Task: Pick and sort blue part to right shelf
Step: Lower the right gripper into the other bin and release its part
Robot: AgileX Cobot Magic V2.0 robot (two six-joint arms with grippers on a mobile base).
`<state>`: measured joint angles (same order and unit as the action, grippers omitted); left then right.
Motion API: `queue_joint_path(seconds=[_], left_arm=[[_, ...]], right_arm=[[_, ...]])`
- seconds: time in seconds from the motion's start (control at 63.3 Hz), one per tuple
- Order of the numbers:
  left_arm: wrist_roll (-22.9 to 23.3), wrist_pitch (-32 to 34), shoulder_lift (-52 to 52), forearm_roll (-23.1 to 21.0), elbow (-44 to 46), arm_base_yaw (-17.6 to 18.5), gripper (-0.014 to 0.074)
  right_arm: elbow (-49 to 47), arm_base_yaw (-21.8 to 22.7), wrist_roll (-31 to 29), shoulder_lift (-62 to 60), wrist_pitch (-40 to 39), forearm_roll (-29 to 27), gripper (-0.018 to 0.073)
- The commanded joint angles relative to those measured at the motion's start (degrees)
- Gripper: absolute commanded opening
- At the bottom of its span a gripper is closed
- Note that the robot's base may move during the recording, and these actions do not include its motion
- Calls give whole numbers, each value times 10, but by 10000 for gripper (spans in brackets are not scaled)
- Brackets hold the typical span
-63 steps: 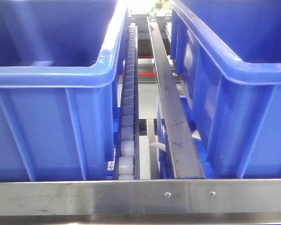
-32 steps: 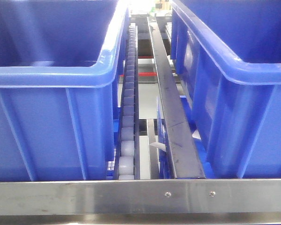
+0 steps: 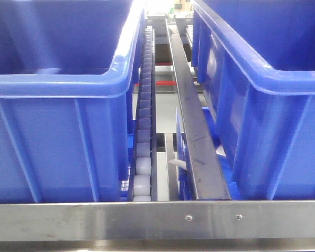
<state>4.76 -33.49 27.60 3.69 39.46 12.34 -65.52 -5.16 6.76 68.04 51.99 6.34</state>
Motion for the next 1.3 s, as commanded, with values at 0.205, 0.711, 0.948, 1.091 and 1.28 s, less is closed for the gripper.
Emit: queue_joint_path(seconds=[0.205, 0.711, 0.948, 1.091, 1.28], left_arm=[[1, 43, 3, 0, 14, 1, 134], [1, 43, 3, 0, 14, 1, 134], [1, 43, 3, 0, 14, 1, 134], [1, 40, 1, 0, 14, 1, 134], [1, 21, -38, 5, 14, 1, 134]], right_arm=[[-27, 39, -102, 132, -111, -34, 215], [-27, 39, -102, 272, -205, -26, 216], [-27, 39, -102, 273, -200, -26, 467], [-27, 39, -102, 272, -193, -24, 610], [-44, 39, -102, 264, -162, -24, 608]])
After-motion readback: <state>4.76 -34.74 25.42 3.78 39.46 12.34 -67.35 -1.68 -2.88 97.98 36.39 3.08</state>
